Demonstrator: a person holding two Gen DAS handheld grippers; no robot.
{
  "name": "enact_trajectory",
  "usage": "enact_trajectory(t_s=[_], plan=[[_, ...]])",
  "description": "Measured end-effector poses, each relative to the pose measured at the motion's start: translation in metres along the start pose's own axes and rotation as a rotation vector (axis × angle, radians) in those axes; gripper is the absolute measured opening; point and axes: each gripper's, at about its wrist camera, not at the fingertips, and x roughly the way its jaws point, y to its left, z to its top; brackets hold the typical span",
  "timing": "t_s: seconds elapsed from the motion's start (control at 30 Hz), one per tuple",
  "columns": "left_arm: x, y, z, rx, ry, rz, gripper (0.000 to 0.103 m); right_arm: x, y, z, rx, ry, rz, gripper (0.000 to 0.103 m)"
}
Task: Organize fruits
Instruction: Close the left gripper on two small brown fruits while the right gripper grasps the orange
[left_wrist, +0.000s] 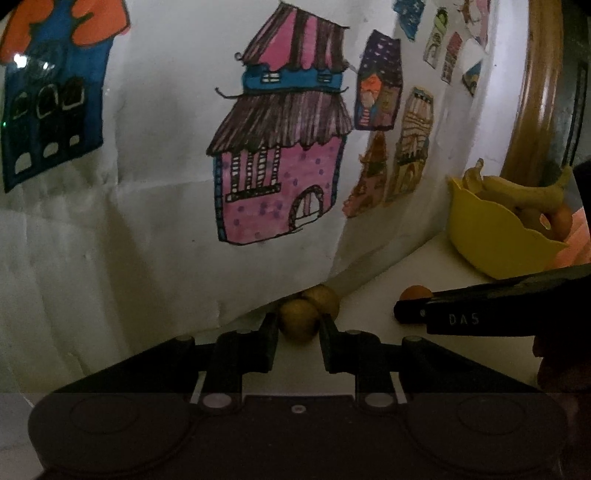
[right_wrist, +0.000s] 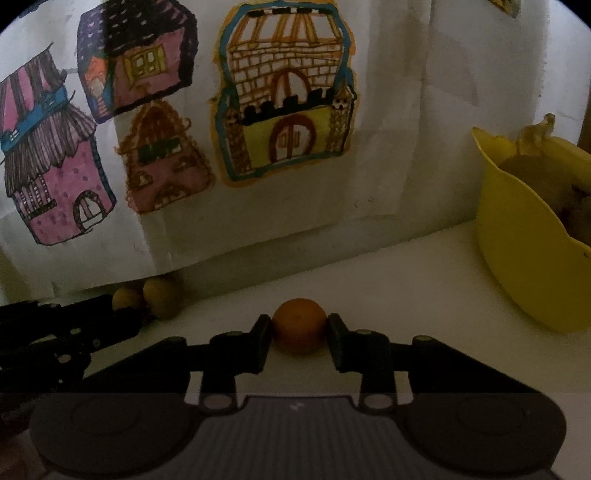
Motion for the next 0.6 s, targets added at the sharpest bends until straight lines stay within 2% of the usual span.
enact_trajectory(t_s=[0.6], plan=[[-0.054, 0.009, -0.029, 0.056, 0.041, -0.075, 0.025, -0.07, 0.056, -0.044, 0.011, 0.042, 0.002, 0.036]])
